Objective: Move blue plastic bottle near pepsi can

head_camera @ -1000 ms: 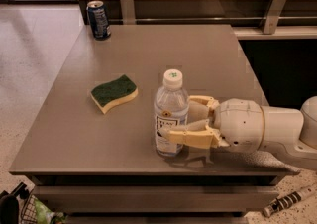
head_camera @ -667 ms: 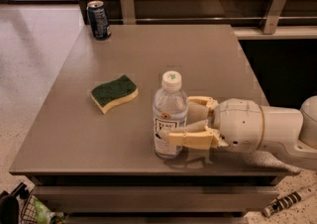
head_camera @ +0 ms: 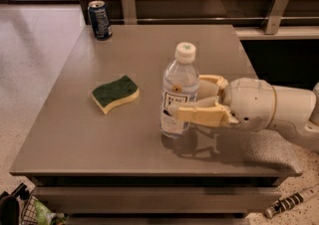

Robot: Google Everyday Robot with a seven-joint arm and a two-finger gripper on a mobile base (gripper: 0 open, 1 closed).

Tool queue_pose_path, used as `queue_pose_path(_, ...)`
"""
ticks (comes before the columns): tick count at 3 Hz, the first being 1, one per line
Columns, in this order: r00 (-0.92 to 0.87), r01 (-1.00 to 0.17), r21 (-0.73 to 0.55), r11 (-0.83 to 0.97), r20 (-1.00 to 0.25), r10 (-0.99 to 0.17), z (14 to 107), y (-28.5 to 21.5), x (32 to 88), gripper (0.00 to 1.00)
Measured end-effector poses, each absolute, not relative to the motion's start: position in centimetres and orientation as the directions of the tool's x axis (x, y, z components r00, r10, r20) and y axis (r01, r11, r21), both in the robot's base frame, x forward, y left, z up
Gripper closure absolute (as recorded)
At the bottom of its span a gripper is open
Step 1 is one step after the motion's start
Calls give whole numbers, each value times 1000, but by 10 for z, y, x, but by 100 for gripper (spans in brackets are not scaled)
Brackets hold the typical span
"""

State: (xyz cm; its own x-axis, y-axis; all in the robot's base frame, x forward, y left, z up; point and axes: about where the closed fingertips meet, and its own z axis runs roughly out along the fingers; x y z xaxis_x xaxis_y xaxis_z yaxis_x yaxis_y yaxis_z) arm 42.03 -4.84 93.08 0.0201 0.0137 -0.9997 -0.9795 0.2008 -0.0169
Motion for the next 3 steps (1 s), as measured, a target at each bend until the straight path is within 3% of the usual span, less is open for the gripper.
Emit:
queue_pose_path(2, 72, -961, -76, 267, -997, -25, 1028, -67, 508, 100)
queue_pose_path(3, 101, -941, -107, 320, -994, -33, 1067, -50, 561, 100)
